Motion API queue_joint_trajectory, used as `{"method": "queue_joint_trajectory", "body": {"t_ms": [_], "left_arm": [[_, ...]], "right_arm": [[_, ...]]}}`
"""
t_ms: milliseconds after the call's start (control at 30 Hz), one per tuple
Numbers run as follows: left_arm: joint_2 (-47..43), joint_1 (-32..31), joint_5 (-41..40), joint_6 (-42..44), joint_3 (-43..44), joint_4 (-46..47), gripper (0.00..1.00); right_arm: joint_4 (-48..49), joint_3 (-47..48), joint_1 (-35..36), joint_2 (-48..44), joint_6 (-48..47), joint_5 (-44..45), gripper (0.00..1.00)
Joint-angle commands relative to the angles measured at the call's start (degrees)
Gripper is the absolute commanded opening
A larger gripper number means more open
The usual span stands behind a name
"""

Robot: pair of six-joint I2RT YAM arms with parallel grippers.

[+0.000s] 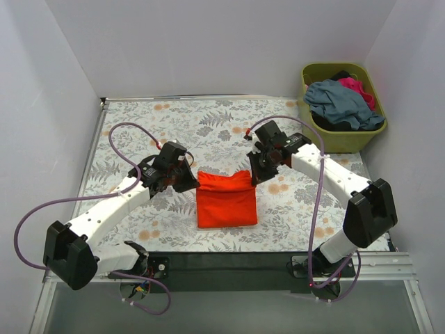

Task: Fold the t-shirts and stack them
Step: Fold the tshirt

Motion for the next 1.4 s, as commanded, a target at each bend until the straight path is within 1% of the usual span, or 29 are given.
{"method": "queue_joint_trajectory", "body": {"t_ms": [0,100,167,267,467,533,700,867,1067,1100,1167,1200,1233,1267,1300,1333,1367], "left_arm": [[0.0,0.3,-0.9,0.3,2.0,1.1,0.0],[-0.6,0.3,-0.9,0.7,1.9,1.9,0.0],[-0.7,0.4,-2.5,0.8,1.9,2.3,0.0],[0.6,0.4,-4.9,1.0,1.9,2.9,0.0],[3.7,1.1,-8.5,2.1,-0.2,8.2,0.0],[5.4,1.4,-8.8,2.5,-1.5,10.7,0.0],[9.4,2.2,-10.0,3.3,-4.2,15.9,0.0],[12.6,3.1,-10.8,3.9,-5.6,18.9,0.0],[16.0,3.3,-10.5,5.4,-5.9,22.1,0.0],[16.2,3.3,-10.6,5.6,-6.0,22.7,0.0],[16.6,3.3,-11.2,6.1,-5.9,22.9,0.06],[16.6,3.3,-11.3,6.2,-6.0,22.9,0.1],[16.5,3.3,-11.3,6.3,-6.0,22.9,0.19],[16.1,3.3,-11.3,6.4,-6.1,22.9,0.23],[15.1,3.3,-11.2,6.4,-6.1,22.8,0.28],[14.4,3.3,-11.1,6.5,-6.1,22.8,0.38],[13.7,3.3,-11.2,7.2,-6.1,22.8,0.42]], "right_arm": [[-1.3,3.9,-0.1,-1.6,0.0,0.6,0.01],[-1.9,5.3,-0.1,-1.7,-0.2,1.0,0.01],[-1.8,5.8,-0.2,-1.0,-0.5,2.2,0.01],[-1.6,6.2,-0.4,1.2,-1.1,3.0,0.01],[-0.8,8.2,-0.6,6.6,-2.8,6.2,0.01],[0.5,8.2,-0.8,8.1,-3.2,8.0,0.01],[4.9,7.1,-1.4,10.9,-3.6,8.9,0.01],[6.7,7.4,-1.5,14.1,-4.3,9.1,0.01],[8.3,6.7,-1.6,16.0,-3.0,10.3,0.01],[8.7,6.3,-1.7,15.9,-2.9,11.9,0.01],[9.3,5.5,-1.7,16.1,-2.5,12.5,0.01],[9.9,5.3,-1.7,15.5,-2.3,12.5,0.04],[10.3,5.1,-1.7,14.9,-2.2,12.2,0.08],[10.6,4.7,-1.6,13.4,-2.2,12.2,0.11],[11.2,4.6,-1.5,12.4,-2.2,12.1,0.2],[11.4,4.6,-1.5,11.4,-2.6,11.8,0.24],[11.6,4.5,-1.2,9.5,-2.8,11.4,0.27]]}}
